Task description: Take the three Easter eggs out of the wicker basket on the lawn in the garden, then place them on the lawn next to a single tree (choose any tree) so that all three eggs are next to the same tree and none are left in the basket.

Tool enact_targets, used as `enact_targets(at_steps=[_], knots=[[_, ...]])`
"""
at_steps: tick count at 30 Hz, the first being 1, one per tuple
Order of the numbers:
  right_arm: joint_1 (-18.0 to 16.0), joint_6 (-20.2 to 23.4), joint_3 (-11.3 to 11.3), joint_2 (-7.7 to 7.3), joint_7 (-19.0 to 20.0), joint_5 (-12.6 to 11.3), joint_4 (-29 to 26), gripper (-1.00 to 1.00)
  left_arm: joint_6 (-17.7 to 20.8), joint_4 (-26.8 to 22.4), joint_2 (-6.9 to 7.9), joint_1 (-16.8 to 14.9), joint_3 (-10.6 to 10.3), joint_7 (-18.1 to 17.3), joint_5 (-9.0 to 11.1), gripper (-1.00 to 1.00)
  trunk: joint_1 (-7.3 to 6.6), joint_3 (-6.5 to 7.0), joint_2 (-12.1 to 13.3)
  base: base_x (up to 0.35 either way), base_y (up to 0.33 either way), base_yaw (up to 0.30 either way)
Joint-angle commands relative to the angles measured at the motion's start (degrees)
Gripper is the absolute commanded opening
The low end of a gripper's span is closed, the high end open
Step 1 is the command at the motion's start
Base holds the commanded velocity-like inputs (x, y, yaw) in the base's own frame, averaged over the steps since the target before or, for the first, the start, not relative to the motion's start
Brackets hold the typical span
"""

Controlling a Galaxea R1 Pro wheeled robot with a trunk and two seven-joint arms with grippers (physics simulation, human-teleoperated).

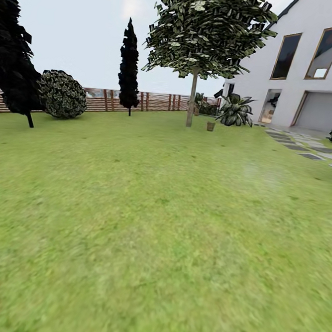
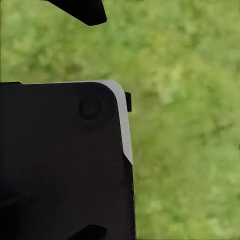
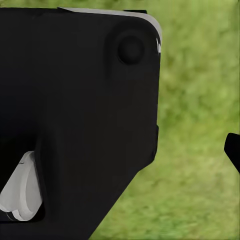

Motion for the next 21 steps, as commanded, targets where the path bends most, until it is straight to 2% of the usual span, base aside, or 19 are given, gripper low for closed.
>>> enact_targets(at_steps=[1,21], knots=[[0.01,-0.11,-0.04,0.01,-0.02,0.06,-0.06,1.0,-0.18,0.04,0.02,-0.03,-0.08,-0.1,-0.05,1.0,0.02,-0.06,-0.04,0.128,0.0,0.0],[0.01,-0.13,-0.04,0.01,-0.02,0.03,-0.06,1.0,-0.32,0.04,0.02,-0.03,-0.15,-0.11,-0.05,1.0,0.02,-0.06,-0.04,0.086,0.0,0.0]])
